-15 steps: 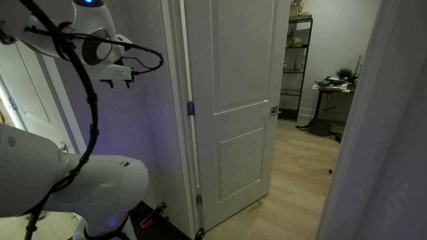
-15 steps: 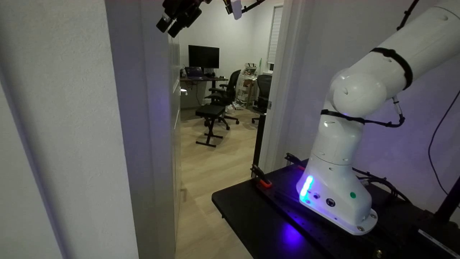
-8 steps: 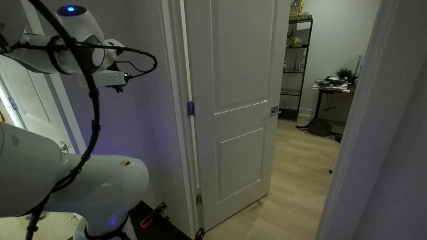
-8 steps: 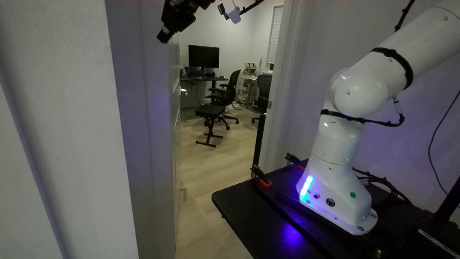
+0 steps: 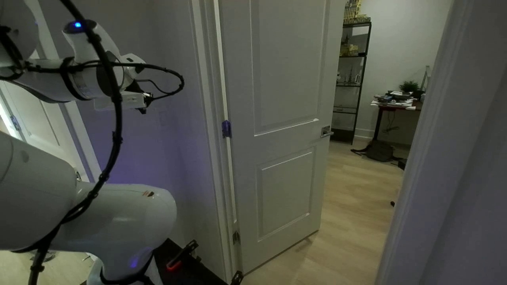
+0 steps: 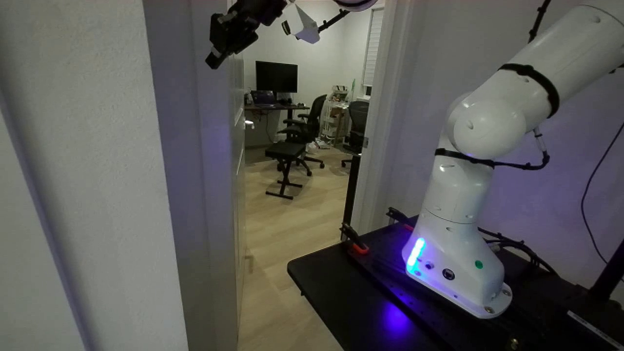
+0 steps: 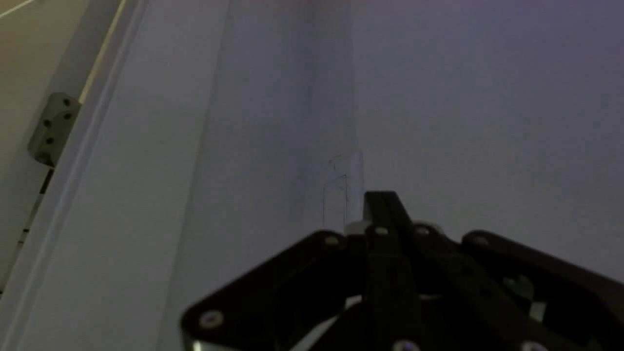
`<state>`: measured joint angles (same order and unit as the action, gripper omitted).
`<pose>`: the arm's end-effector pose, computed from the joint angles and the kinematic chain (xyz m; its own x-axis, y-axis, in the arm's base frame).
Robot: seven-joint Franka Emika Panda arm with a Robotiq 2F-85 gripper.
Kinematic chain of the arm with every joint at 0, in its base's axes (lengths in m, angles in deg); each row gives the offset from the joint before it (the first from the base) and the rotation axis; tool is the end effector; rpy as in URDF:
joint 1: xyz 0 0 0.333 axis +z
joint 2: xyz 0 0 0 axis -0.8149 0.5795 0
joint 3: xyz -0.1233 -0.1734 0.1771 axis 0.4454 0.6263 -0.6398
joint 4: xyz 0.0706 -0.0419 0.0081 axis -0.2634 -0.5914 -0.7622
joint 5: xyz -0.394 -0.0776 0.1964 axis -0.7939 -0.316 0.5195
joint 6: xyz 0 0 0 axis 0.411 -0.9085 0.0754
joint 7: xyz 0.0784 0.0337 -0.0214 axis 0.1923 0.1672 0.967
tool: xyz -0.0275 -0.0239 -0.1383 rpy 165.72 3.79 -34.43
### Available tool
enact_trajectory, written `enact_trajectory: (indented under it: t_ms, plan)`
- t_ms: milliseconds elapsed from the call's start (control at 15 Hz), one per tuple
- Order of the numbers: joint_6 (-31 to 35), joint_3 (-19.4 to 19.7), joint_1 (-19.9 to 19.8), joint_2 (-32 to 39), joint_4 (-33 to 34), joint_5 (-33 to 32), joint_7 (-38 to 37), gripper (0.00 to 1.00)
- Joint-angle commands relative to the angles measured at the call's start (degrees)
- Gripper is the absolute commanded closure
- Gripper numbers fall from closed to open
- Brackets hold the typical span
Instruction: Turn the light switch on and off four times
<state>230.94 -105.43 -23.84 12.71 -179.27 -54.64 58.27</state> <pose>0.3122 0.3898 0.4382 0.5159 0.5208 0.6802 0.6896 -0.7235 0.0310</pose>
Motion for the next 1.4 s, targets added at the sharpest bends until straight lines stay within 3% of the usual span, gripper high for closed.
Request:
enact_trajectory:
  t_ms: [0, 733, 1333]
  plan:
    - [4.36, -1.23, -2.17, 3.79, 0.79, -3.42, -3.23, 1.00]
    - [16.14, -4.59, -10.57, 15.73, 3.37, -12.36, -6.58, 1.00]
    - [21.79, -16.01, -23.50, 22.30, 8.45, -13.55, -7.51, 1.00]
